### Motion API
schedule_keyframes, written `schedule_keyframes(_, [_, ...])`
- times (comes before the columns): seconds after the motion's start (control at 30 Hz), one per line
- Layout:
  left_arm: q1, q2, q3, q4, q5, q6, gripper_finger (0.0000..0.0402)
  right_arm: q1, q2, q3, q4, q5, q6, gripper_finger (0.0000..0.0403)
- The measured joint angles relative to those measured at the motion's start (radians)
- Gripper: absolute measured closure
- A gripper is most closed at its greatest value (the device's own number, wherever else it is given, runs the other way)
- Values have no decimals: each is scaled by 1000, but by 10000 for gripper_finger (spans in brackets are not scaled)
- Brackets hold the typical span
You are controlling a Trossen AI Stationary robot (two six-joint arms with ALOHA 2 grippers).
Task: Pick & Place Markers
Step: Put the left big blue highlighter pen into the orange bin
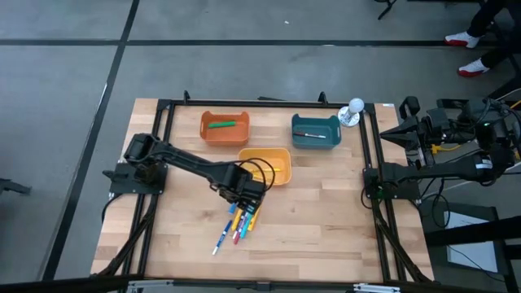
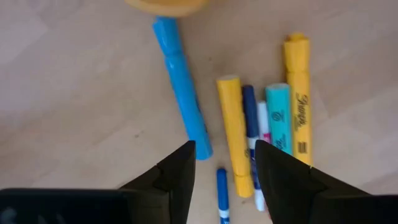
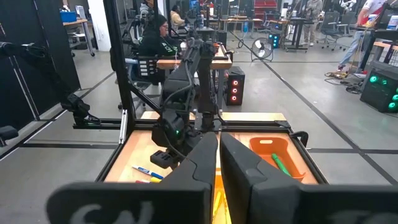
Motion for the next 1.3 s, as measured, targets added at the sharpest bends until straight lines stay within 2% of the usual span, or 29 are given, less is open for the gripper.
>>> schedule_keyframes(0.2, [7,-1,0,-9,-52,7,214,0,0,0,0,0,0,379])
schedule_keyframes(0.57, [6,27,-1,-45,-51,-9,157,0,0,0,0,0,0,379])
schedule_keyframes(1.3, [6,60,0,-59,-17,35,158,0,0,0,0,0,0,379])
